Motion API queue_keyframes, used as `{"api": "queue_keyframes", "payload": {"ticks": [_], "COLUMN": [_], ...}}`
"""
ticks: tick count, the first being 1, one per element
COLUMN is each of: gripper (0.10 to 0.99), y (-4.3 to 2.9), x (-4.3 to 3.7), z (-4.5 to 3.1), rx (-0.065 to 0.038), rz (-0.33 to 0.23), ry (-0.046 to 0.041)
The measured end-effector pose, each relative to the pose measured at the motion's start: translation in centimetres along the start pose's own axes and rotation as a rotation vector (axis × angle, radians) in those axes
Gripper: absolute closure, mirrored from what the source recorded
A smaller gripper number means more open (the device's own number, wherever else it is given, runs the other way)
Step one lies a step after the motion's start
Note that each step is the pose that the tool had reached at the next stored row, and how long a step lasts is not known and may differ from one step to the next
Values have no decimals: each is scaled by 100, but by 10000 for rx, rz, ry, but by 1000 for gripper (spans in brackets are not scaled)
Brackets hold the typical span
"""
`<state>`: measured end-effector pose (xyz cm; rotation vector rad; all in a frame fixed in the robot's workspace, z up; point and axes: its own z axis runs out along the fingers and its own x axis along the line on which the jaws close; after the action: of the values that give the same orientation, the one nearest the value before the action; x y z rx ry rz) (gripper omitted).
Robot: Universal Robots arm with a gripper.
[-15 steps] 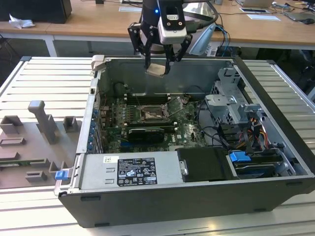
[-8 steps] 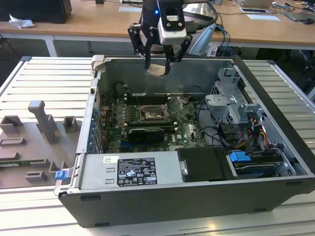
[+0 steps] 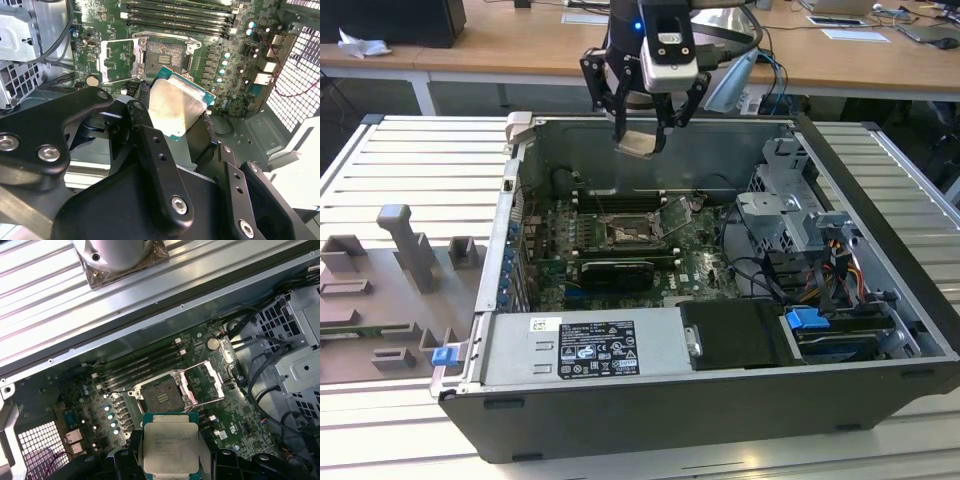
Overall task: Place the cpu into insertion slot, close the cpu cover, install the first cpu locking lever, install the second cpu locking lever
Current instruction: 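Place the cpu into insertion slot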
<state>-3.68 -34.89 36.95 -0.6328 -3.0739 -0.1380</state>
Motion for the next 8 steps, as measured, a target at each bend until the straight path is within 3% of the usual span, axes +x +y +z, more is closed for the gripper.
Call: {"api": "queue_keyframes", "payload": {"ticks": [8], "gripper": [549], "y": [-2], "x": [0], "z": [18], "rx": [-10], "rz": [552], "ry": [-48]}}
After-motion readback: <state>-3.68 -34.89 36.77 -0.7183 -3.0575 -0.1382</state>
